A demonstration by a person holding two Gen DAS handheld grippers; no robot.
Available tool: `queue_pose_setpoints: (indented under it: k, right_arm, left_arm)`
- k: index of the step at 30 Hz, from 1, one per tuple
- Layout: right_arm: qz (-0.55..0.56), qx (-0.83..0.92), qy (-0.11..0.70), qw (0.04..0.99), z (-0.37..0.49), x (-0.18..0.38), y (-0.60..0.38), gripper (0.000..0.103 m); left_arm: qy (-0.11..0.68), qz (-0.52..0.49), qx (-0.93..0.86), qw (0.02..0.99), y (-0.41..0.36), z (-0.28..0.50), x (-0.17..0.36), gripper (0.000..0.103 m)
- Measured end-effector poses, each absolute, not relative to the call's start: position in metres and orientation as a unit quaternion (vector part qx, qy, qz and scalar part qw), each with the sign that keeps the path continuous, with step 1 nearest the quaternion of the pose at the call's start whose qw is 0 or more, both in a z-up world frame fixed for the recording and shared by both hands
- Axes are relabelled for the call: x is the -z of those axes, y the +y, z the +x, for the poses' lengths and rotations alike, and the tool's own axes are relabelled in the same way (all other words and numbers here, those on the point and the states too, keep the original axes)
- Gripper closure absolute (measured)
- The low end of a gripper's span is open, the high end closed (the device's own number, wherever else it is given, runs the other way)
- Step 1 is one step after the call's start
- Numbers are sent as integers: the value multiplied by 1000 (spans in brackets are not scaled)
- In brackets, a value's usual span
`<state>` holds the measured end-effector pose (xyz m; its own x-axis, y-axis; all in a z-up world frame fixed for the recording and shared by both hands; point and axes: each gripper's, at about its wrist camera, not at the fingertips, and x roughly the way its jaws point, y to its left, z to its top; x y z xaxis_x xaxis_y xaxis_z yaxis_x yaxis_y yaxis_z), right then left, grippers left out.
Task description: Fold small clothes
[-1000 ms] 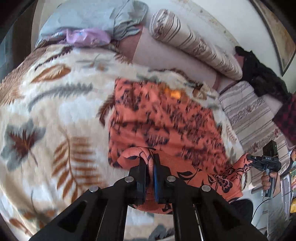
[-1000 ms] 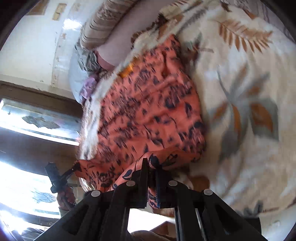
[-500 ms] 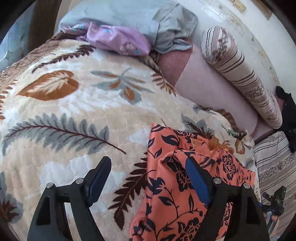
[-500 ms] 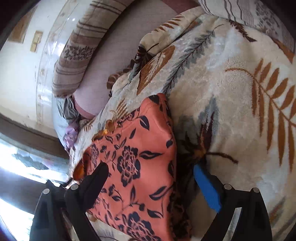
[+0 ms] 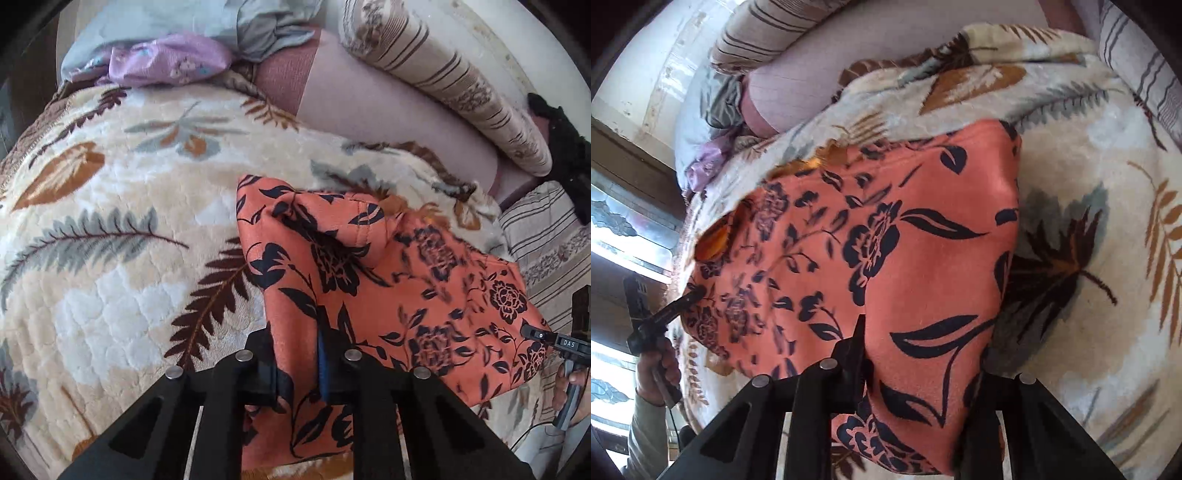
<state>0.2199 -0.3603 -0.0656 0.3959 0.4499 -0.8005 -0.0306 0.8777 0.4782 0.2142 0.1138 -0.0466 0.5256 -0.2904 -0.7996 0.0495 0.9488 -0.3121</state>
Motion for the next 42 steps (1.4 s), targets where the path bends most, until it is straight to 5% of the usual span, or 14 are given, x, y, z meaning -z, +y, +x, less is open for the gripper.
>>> queue_pose_setpoints:
  k: [5, 7, 8, 9, 10, 11, 16, 31, 33, 34, 35, 36, 38, 42]
  right_arm:
    - [188, -176, 511, 820, 152, 10, -373, 82]
    - [204, -176, 526, 807, 119, 22, -382, 80]
    - [212, -166, 537, 799, 104, 37, -385, 71]
    - [209, -157, 553, 791, 90, 60, -388, 61]
    - [208, -156, 577, 774, 79, 86, -387, 23]
    - [212, -136, 606, 755, 68, 114, -392, 15]
    - [315, -100, 539, 774, 34, 114, -435, 17]
    - [250, -53, 496, 830, 123, 108, -429, 18]
    - [242, -52, 503, 828, 135, 113, -424, 30]
    - [231, -51, 506, 829, 139, 115, -420, 47]
    - [217, -51, 514, 828, 143, 117, -415, 72]
    - [202, -47, 521, 828, 146, 117, -409, 80]
    - [167, -37, 513, 841, 145, 104, -398, 96]
    - [118, -31, 456, 882, 130, 53, -386, 97]
  left_arm:
    - [443, -135, 125, 877, 129, 126, -5, 86]
    - [469, -132, 124, 864, 135, 96, 16, 76]
    - [483, -133, 115, 858, 138, 83, 36, 70]
    - [509, -125, 99, 846, 140, 73, 63, 50]
    - [549, -110, 82, 825, 142, 69, 93, 45]
    - [562, -120, 81, 815, 148, 62, 114, 45]
    - [513, -121, 68, 847, 159, 58, 78, 44]
    - [506, -47, 90, 857, 118, 166, 91, 44]
    - [508, -50, 87, 855, 118, 171, 96, 44]
    - [509, -49, 84, 855, 117, 173, 98, 50]
    - [509, -48, 83, 856, 117, 175, 99, 63]
    - [512, -48, 84, 854, 116, 177, 100, 97]
    - [497, -47, 83, 862, 115, 174, 92, 98]
    - [425, -40, 88, 900, 117, 147, 49, 98]
